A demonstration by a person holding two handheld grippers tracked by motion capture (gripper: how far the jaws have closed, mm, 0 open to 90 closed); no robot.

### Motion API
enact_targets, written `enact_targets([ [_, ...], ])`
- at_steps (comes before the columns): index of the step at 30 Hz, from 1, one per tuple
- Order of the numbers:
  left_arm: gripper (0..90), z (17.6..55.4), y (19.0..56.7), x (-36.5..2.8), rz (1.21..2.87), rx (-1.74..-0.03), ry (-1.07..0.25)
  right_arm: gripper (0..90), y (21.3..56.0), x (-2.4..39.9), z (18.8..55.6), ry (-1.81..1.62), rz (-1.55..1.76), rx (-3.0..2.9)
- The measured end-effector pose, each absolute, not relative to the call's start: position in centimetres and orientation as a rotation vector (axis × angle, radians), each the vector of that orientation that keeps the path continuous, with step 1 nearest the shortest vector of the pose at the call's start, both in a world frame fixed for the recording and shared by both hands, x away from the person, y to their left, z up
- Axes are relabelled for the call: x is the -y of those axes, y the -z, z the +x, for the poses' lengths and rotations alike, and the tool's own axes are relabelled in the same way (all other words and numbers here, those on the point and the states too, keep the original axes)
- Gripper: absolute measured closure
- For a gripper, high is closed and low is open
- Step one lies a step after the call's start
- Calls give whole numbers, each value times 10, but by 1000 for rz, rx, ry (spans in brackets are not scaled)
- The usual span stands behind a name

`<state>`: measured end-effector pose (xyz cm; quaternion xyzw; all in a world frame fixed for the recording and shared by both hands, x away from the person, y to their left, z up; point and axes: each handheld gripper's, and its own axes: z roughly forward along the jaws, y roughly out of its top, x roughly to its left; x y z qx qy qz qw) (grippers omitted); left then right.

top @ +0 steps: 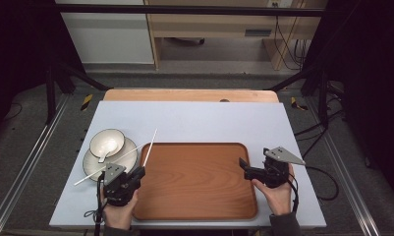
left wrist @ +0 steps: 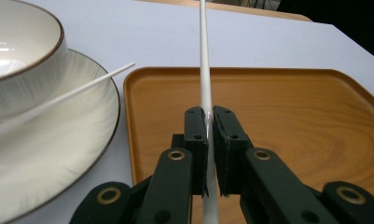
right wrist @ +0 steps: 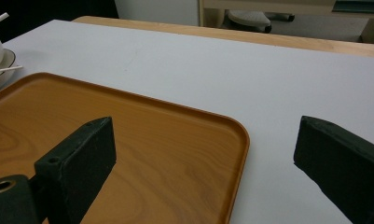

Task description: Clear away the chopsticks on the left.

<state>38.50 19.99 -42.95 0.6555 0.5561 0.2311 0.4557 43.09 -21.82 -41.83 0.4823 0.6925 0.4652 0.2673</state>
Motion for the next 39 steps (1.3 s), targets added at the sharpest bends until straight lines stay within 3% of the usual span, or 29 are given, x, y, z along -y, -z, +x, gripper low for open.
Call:
enact_targets([
  [16,844,380,470,-190,1571,-1532,-614,65,418,216,431,-1256,1286,-1888],
  [39,840,394,482,-185,1662,-1613,-614,68,421,214,433,-1251,1283,-1902],
])
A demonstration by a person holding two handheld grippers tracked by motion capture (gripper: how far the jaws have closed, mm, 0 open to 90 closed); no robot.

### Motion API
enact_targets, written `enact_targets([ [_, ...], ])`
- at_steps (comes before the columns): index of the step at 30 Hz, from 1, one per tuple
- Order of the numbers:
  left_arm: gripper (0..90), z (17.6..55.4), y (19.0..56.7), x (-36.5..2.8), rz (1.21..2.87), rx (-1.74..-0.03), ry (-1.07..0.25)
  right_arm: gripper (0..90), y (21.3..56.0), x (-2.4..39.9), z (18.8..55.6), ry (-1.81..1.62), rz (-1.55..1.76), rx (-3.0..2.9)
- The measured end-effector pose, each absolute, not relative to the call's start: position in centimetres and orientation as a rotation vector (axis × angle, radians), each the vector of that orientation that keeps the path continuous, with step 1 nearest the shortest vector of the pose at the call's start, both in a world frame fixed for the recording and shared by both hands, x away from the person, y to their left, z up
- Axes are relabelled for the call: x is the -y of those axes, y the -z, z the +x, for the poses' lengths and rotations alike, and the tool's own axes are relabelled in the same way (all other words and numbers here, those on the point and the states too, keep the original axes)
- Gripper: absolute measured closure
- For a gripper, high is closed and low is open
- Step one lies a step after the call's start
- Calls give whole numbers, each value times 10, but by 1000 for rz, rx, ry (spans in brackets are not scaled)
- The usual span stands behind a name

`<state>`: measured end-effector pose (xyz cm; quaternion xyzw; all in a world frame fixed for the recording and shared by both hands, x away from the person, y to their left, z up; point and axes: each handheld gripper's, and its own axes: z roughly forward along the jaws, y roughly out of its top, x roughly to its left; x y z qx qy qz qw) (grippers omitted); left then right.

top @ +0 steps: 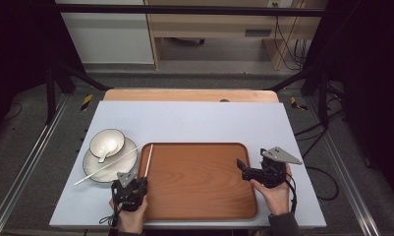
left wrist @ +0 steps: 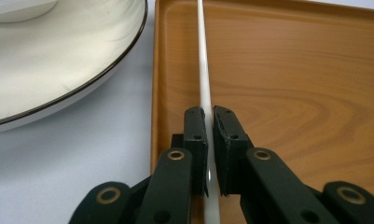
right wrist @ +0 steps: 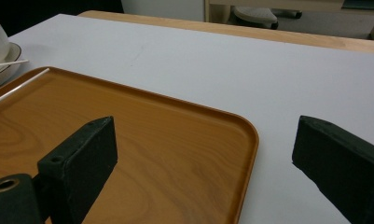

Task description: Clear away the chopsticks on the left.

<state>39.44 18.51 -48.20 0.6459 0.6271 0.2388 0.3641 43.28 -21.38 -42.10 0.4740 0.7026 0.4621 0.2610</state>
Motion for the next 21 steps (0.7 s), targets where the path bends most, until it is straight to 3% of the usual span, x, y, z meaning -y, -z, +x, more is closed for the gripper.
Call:
enact_targets([
  [13,782,395,479,-186,1700,-1594,-601,67,421,213,433,-1247,1282,-1904],
  [21,729,389,454,-193,1677,-1474,-613,67,420,215,432,-1253,1289,-1893],
])
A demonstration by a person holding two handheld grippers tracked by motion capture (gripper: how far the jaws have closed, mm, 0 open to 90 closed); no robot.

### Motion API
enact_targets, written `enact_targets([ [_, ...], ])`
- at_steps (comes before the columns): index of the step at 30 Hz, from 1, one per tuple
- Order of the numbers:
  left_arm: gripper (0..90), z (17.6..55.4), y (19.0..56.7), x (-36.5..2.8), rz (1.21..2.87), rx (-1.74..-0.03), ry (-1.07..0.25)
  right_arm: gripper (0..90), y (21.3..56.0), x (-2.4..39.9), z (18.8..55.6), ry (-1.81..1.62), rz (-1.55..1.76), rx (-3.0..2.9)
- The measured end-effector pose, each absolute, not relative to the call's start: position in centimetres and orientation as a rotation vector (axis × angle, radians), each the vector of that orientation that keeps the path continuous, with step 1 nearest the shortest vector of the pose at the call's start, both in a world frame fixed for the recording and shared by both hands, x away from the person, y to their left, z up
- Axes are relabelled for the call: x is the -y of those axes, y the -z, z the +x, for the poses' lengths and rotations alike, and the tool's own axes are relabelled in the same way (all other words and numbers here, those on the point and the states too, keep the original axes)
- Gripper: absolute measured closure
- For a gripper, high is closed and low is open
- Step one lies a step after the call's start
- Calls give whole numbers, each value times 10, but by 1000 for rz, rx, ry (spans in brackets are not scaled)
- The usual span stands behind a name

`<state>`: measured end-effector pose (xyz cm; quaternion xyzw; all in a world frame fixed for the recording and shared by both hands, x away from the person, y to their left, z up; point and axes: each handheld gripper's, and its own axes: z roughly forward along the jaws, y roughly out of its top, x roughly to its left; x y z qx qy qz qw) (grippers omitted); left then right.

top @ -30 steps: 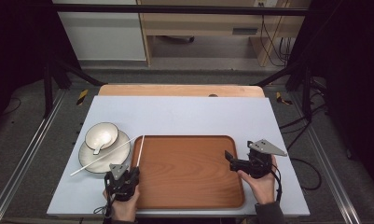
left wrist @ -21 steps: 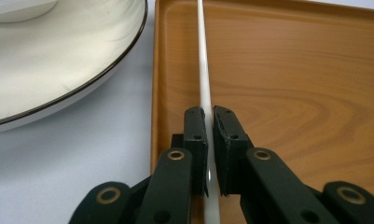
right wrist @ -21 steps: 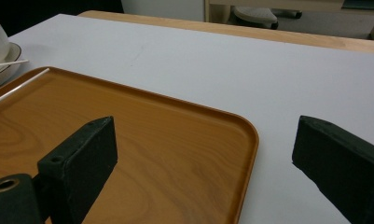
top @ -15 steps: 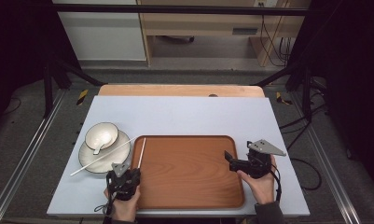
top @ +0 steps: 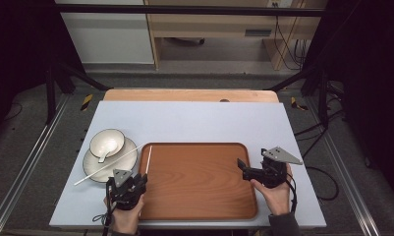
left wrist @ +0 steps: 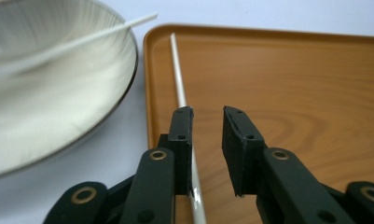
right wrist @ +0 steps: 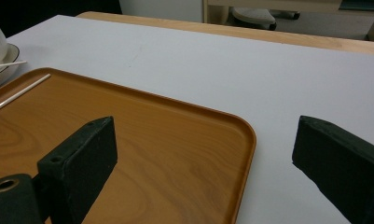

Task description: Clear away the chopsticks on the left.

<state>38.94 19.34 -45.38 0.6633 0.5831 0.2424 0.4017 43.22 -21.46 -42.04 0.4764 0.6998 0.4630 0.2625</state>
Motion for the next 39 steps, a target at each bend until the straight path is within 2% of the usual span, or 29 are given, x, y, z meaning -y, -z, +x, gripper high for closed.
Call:
enact_targets([
  [9,641,396,430,-191,1797,-1249,-616,67,420,214,432,-1251,1285,-1892],
  [16,522,405,404,-201,1952,-1079,-632,67,420,215,431,-1250,1285,-1889],
  [25,421,407,407,-221,1998,-981,-553,67,420,214,432,-1249,1285,-1893],
  [29,359,406,414,-249,1975,-960,-481,66,421,214,432,-1243,1287,-1896],
  [39,307,399,420,-280,2010,-930,-509,66,422,213,432,-1244,1291,-1902],
])
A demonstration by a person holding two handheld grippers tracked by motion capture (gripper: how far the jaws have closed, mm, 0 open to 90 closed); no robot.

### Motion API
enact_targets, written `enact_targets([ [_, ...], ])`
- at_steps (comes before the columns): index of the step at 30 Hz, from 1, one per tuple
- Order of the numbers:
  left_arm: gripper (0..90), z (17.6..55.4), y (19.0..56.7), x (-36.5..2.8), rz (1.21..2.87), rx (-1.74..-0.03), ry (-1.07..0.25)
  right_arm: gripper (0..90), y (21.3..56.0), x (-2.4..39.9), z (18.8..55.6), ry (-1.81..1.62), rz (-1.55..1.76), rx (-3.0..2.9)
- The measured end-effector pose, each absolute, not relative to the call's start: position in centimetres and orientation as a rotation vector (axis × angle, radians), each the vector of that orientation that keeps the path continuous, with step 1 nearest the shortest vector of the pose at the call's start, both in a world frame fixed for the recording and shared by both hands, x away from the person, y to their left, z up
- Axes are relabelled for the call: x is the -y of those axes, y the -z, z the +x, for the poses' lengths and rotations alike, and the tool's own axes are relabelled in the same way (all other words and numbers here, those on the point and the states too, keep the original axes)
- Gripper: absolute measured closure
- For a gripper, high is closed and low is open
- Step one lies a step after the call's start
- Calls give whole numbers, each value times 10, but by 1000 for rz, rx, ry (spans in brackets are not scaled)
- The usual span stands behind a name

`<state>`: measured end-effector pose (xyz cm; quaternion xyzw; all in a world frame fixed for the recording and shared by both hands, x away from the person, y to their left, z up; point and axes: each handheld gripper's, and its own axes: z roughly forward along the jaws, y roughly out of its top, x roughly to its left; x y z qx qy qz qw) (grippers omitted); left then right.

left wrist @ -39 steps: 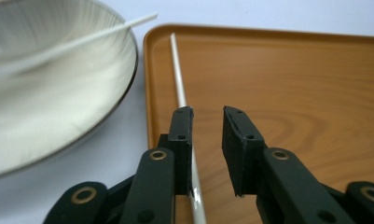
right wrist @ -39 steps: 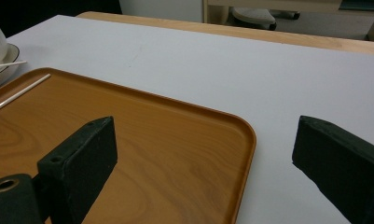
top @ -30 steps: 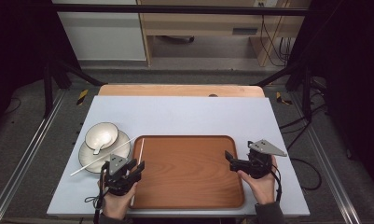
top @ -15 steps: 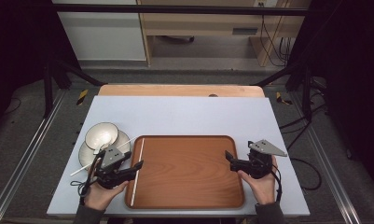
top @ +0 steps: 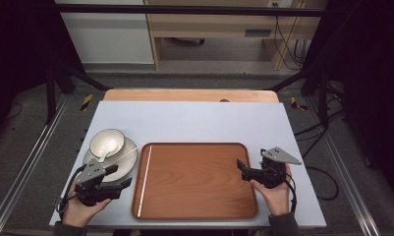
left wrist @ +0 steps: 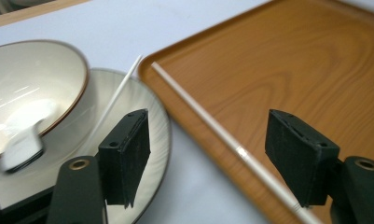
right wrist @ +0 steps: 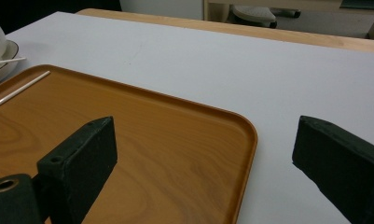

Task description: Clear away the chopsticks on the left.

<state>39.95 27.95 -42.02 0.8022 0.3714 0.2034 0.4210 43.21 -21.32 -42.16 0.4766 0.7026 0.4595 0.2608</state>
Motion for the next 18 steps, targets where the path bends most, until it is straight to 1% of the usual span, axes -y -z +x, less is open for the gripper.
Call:
enact_targets([
  [1,307,399,424,-283,2051,-929,-536,66,422,213,432,-1240,1289,-1903],
  [3,308,399,426,-288,2074,-928,-544,66,422,213,432,-1240,1289,-1904],
  [8,319,401,431,-302,2090,-956,-550,66,422,213,432,-1241,1290,-1904],
  [13,327,405,435,-319,2078,-1012,-563,66,422,213,432,-1243,1292,-1903],
  [18,356,415,439,-336,2067,-1065,-591,66,423,212,433,-1236,1291,-1910],
])
